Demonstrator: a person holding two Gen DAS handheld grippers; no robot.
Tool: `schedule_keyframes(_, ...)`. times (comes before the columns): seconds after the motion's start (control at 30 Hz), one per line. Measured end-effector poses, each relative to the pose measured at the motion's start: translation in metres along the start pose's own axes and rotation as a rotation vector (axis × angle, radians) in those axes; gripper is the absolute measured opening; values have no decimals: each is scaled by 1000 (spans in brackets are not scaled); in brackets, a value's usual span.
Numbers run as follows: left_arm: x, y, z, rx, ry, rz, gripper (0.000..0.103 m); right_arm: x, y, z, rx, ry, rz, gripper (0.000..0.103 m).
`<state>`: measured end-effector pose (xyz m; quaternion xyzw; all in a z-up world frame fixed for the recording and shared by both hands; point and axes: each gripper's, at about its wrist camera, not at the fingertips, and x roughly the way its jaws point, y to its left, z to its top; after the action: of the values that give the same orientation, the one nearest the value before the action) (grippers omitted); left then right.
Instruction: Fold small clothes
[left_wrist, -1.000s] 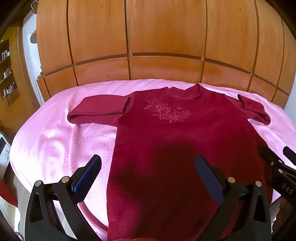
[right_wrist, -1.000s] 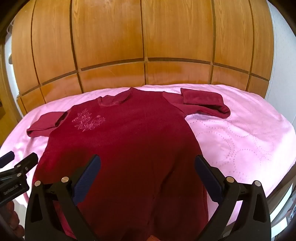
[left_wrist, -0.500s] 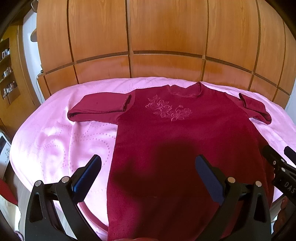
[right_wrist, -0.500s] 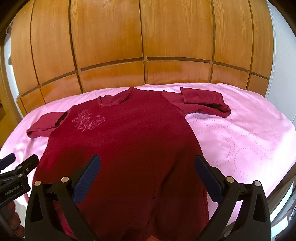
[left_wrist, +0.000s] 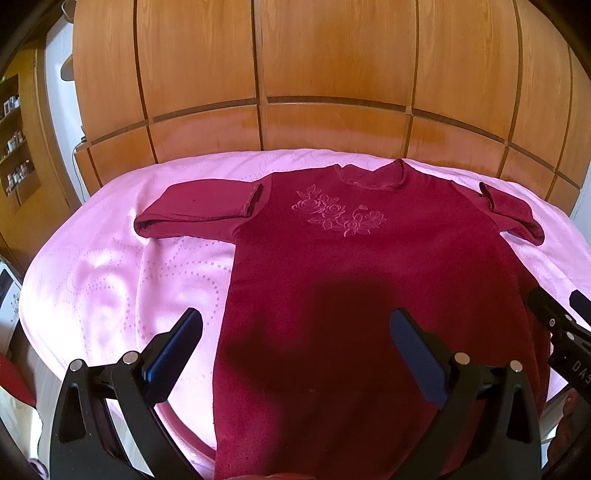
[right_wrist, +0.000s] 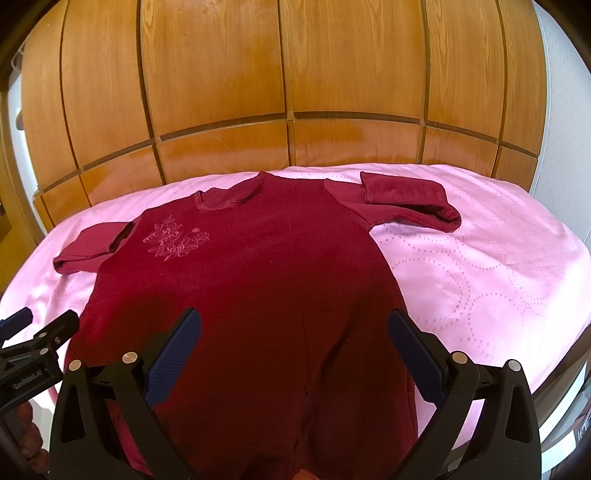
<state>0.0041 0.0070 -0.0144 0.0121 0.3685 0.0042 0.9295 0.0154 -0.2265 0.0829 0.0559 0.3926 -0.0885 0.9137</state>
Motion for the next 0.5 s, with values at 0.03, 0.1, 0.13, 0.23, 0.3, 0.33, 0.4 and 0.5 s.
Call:
schedule_keyframes(0.03,0,0,-1,0,0,0,101,0,0,0,1,0,2,100)
schedule_keyframes(0.1,0,0,0,0,1,0,101,0,0,0,1,1,1,100)
schedule_keyframes(0.13,0,0,0,0,1,0,101,0,0,0,0,1,1,100)
schedule_keyframes(0.23,0,0,0,0,2,1,101,0,0,0,0,1,1,100)
schedule_keyframes(0.3,1,0,-2,0,4,2,101,0,-1,0,2,1,2,100)
schedule_keyframes(0.33,2,0,-1,0,4,2,101,0,-1,0,2,1,3,100)
schedule_keyframes(0.4,2,0,-2,0,5,1,101,0,-1,0,0,3,0,100)
schedule_keyframes(0.5,2,0,-2,0,7,2,101,1,0,-2,0,3,1,100)
